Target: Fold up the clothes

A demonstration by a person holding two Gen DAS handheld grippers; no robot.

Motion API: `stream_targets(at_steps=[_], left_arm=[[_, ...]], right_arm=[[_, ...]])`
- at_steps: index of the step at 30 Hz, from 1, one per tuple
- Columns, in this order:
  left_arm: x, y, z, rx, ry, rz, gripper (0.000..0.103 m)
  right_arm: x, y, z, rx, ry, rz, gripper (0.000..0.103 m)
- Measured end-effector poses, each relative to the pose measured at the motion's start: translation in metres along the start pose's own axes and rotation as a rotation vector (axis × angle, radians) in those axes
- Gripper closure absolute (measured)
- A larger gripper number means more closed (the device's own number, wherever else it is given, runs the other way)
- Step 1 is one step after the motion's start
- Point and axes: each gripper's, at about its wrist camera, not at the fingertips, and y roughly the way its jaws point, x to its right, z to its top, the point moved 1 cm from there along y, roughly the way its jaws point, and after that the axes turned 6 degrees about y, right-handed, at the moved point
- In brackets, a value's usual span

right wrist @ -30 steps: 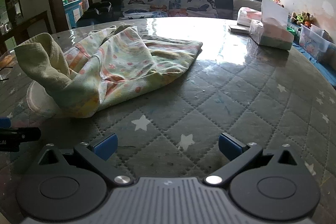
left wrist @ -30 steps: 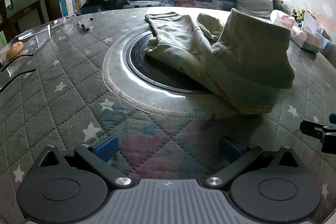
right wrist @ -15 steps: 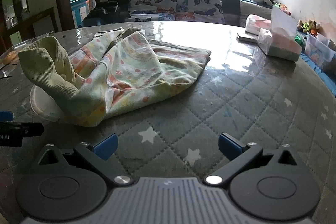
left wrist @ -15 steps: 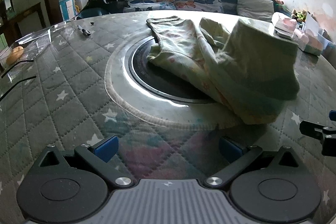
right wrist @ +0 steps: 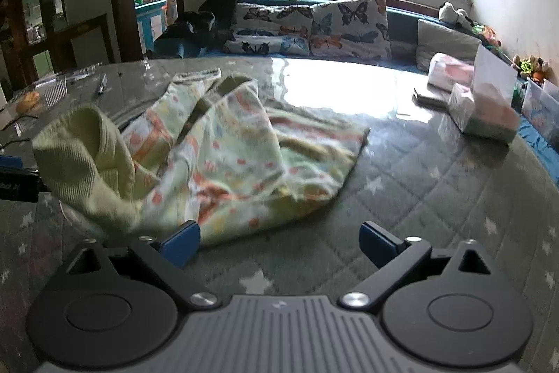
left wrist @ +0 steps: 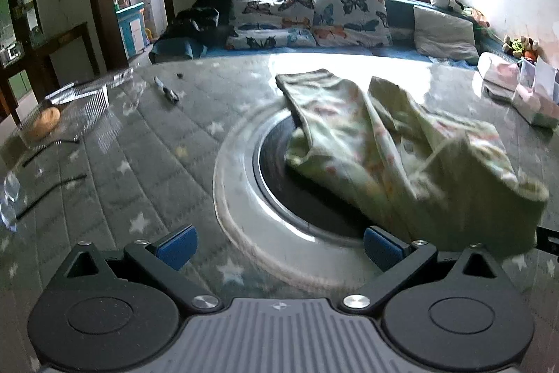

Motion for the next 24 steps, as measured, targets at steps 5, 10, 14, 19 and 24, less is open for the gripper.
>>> stream_targets(at_steps=[5, 10, 14, 19, 24], left_arm=[[-0.003, 0.0, 0.022, 0.041, -0.004, -0.017, 0.002], [0.007, 0.011, 0.047, 0.06, 0.007, -0.085, 0.02], [0.021, 0.025, 0.063, 0.068, 0.042, -0.126, 0.026], [0.035, 0.049, 0.084, 0.049, 0.072, -0.207, 0.028], [0.043, 0.085, 0.086, -0.057, 0.098, -0.23, 0.067]], right_arm=[[0.0, 0.004, 0.02, 0.002, 0.007, 0.036, 0.011], [-0.003, 0.016, 0.039, -0.007, 0.006, 0.065, 0.025], [-0.005, 0.025, 0.051, -0.011, 0.013, 0.086, 0.031], [-0.007, 0.04, 0.07, -0.023, 0.036, 0.122, 0.038], [-0.02, 0.056, 0.081, -0.047, 0.029, 0.158, 0.043]])
